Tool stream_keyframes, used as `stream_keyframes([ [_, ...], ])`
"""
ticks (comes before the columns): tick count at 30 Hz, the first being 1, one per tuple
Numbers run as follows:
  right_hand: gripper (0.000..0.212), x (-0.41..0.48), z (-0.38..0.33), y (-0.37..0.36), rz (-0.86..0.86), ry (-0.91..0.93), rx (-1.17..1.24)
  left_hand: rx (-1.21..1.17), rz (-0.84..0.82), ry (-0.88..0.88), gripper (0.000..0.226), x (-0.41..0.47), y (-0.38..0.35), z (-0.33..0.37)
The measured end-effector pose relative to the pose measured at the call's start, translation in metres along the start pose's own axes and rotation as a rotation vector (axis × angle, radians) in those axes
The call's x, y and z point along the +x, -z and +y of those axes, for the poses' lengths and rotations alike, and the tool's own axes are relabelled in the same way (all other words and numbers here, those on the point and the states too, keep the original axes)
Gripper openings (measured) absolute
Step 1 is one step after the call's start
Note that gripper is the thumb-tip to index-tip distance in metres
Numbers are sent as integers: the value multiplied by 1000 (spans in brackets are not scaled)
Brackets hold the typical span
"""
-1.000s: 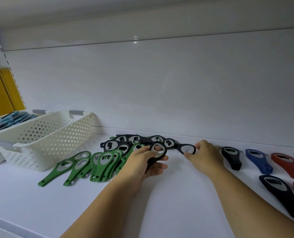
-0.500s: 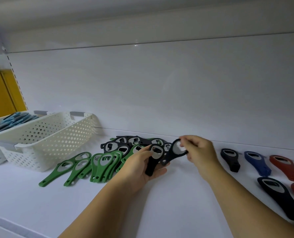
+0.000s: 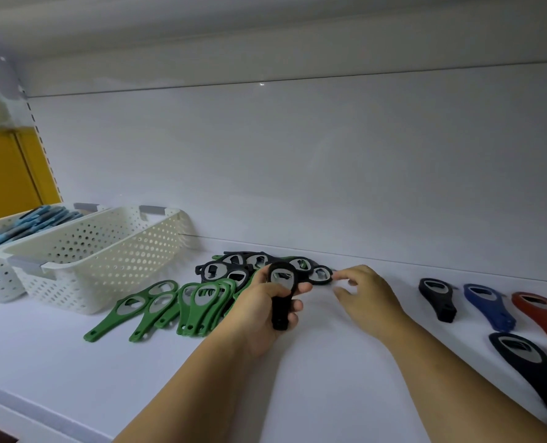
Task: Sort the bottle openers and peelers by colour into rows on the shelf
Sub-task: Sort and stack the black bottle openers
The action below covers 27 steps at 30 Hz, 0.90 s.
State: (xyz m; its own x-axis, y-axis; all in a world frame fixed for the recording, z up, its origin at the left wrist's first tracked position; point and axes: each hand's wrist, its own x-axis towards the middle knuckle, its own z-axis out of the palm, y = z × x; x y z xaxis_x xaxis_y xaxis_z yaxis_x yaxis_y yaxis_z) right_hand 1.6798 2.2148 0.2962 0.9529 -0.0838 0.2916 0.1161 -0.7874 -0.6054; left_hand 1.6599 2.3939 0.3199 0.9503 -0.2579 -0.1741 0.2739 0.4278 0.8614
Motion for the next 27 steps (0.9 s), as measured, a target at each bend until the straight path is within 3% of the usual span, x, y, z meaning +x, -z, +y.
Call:
stream_keyframes([
  [2, 45, 3, 1, -2, -169, 2, -233, -17, 14, 1, 49, 0, 0, 0],
  [4, 54, 5, -4, -4, -269, -2, -381, -20, 6, 8, 51, -2, -1, 0],
  [8, 41, 8, -3, -9, -236, -17, -360, 7, -11, 14, 45, -5, -4, 1],
  [12, 6, 6, -5, -6, -119, 11, -266, 56, -1, 39, 37, -4, -3, 1],
  [14, 11, 5, -4, -6, -100, 23, -228, 61, 3, 52, 35, -3, -2, 0],
  [18, 13, 4, -2, -3, -7, -47, 66, 7, -2, 50, 32, -1, -1, -1],
  [24, 19, 12, 10, 6, 298, -249, 490, -114, 36, 87, 22, 3, 0, -2],
  [27, 11, 13, 11, 14, 384, -319, 780, -169, 89, 121, 20, 4, -1, -3],
])
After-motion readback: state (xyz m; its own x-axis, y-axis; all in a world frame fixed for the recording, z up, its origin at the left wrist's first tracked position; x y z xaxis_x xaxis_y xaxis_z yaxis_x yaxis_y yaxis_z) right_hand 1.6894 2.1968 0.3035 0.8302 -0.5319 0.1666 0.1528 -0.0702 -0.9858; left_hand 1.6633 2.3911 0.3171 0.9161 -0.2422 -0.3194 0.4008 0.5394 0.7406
